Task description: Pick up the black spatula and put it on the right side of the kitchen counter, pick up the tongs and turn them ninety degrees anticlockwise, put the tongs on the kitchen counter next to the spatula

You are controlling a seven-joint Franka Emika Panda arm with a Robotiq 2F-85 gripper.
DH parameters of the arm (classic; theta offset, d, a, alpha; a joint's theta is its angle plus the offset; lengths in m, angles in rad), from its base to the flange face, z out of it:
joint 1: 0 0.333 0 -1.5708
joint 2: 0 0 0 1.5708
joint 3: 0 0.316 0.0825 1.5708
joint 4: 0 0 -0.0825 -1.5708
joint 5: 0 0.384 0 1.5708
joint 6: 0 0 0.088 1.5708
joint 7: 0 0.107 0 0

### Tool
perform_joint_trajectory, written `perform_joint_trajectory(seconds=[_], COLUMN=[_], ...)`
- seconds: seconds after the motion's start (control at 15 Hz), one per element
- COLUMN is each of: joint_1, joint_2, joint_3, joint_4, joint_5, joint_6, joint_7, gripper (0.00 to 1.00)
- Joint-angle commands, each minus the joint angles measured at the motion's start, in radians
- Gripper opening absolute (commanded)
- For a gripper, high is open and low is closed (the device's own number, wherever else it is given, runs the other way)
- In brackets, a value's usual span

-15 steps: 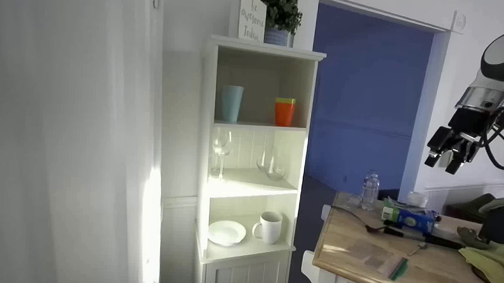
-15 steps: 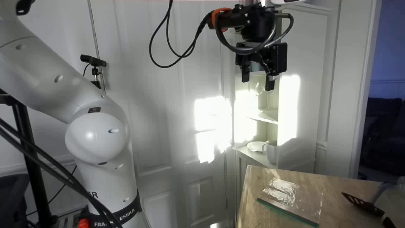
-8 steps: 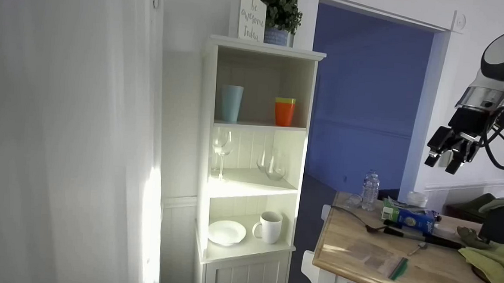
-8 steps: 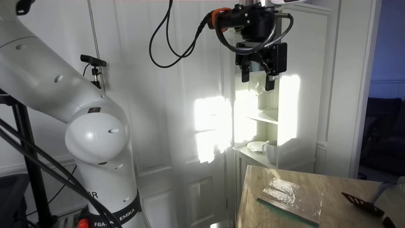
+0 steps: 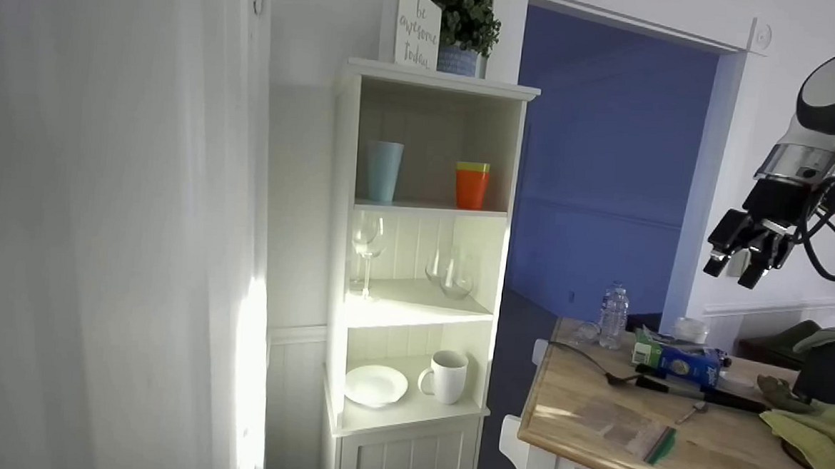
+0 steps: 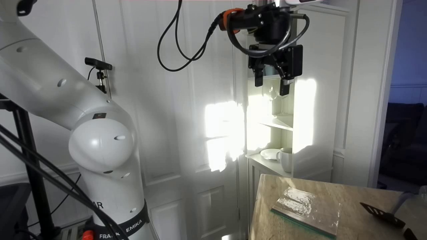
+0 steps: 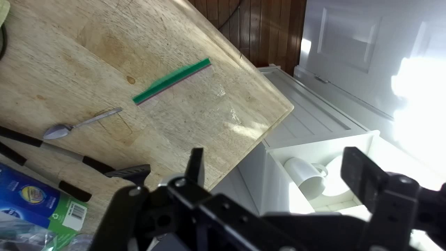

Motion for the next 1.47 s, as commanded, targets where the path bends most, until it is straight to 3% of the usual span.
perform_joint_trajectory(seconds=[0.0,0.53,0.8,1.4], joint_1=[-0.025,-0.011,-0.007,-0.082], joint_2=[0.008,0.246,0.449,0.827], joint_3=[0.018,0.038,0.041,0.062], joint_4=[0.004,0.079,0.213,0.483], joint_5=[0.015,-0.013,-0.014,0.044], joint_6=[-0.004,0.254,0.277,0.485], joint_7=[-0.014,-0.029,-0.081,-0.245], gripper=[1.0,1.0,1.0,1.0])
